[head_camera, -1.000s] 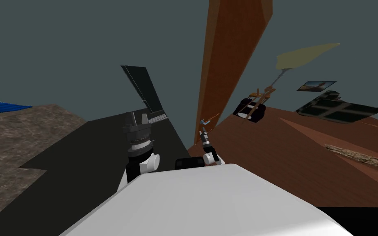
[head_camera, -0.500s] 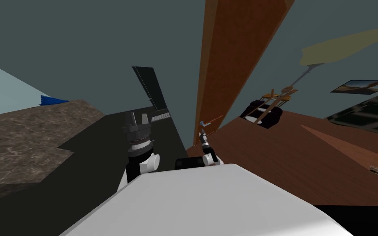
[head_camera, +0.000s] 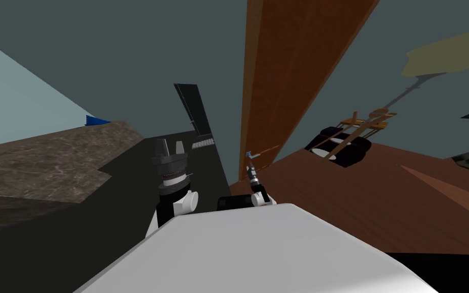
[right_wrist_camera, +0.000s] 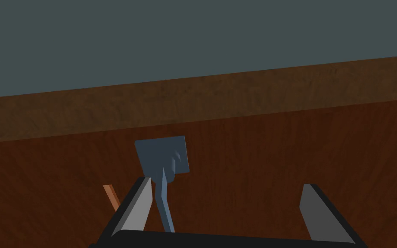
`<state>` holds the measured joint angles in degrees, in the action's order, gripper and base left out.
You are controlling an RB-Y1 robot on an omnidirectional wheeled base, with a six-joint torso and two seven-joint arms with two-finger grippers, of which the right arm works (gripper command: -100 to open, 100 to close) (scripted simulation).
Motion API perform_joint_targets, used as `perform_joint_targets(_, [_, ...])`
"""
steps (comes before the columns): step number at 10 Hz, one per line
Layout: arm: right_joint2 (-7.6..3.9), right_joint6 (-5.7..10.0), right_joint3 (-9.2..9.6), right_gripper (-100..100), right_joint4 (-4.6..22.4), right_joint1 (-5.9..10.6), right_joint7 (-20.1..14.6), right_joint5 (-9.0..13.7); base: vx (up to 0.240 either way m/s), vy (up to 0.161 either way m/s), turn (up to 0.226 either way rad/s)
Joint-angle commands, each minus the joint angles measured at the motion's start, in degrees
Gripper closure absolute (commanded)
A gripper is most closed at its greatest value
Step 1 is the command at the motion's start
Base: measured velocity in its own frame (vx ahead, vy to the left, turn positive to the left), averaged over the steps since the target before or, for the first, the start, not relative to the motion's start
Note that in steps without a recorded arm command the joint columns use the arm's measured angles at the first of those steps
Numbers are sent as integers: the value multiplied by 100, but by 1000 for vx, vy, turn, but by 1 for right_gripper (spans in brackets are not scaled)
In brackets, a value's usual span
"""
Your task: Push the door open
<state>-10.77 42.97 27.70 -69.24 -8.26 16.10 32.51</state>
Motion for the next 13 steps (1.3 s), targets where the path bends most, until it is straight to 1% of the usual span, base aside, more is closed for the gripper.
perform_joint_targets(1, [-25,47,78,-100,143,40,71,104,-27,-194,203])
perform_joint_targets(3, [-37,113,170,-100,334,101,147,216,-2,-217,199])
perform_joint_targets(4, [-47,162,239,-100,478,146,203,300,-15,-222,260])
perform_joint_targets(8, [-73,310,449,-100,914,285,373,554,-37,-226,231])
perform_joint_targets(12, [-91,423,610,-100,1248,391,504,748,-28,-181,163])
perform_joint_targets(13, [-93,413,587,-100,1200,369,467,712,0,-87,37])
